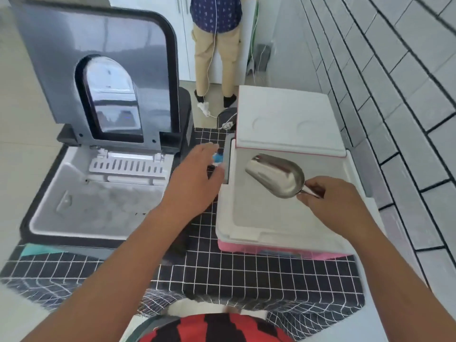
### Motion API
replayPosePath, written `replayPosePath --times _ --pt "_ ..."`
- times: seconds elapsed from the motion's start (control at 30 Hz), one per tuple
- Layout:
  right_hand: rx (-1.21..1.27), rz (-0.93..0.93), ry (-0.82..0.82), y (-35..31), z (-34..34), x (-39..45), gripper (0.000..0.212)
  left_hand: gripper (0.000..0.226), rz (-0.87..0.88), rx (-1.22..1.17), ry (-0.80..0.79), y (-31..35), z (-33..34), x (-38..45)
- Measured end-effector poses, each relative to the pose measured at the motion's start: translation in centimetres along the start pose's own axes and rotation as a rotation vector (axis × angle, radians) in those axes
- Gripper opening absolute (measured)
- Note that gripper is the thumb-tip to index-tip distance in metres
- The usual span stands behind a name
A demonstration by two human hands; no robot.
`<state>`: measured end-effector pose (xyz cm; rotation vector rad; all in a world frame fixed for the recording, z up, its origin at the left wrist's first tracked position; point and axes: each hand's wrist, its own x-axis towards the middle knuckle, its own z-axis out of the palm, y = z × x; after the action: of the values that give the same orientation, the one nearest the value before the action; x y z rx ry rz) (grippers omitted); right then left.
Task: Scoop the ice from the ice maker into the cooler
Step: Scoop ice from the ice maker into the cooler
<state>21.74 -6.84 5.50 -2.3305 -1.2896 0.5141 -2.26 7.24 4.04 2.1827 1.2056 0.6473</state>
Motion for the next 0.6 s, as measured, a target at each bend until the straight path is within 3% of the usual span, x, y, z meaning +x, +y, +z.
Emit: replayPosePath --times 0.1,0.2,0.33,0.43,0.5,0.6 --pt "0.012 -0.101 0.015 -4.6 -0.2 -0.8 0.016 0.041 0.099 0.028 0.149 -1.9 -4.5 -1.4" --pt "-0.016 -0.196 -0.009 -10.5 0.2 -1.6 0.008 0.037 0.031 0.111 0.259 -5.8 -8.7 -3.5" --pt "-0.329 -0.39 0.008 -18.2 2.3 -2.8 0.004 0.036 -0.055 0.231 0.331 -12.1 -13.3 -5.7" --pt "-0.721 -0.555 0.083 -23.1 4.8 -3.6 0.012 0.043 -0.104 0.354 0.259 -16.2 -15.5 -6.3" --pt "-0.848 -0.592 0.041 -26.0 6.5 -4.4 0.025 0.052 -0.143 0.398 0.159 -18.2 -16.4 -6.2" --pt "-0.956 -0.594 -0.051 -29.1 9.1 -5.4 0.027 0.064 -0.125 0.268 0.075 -19.8 -16.7 -5.8"
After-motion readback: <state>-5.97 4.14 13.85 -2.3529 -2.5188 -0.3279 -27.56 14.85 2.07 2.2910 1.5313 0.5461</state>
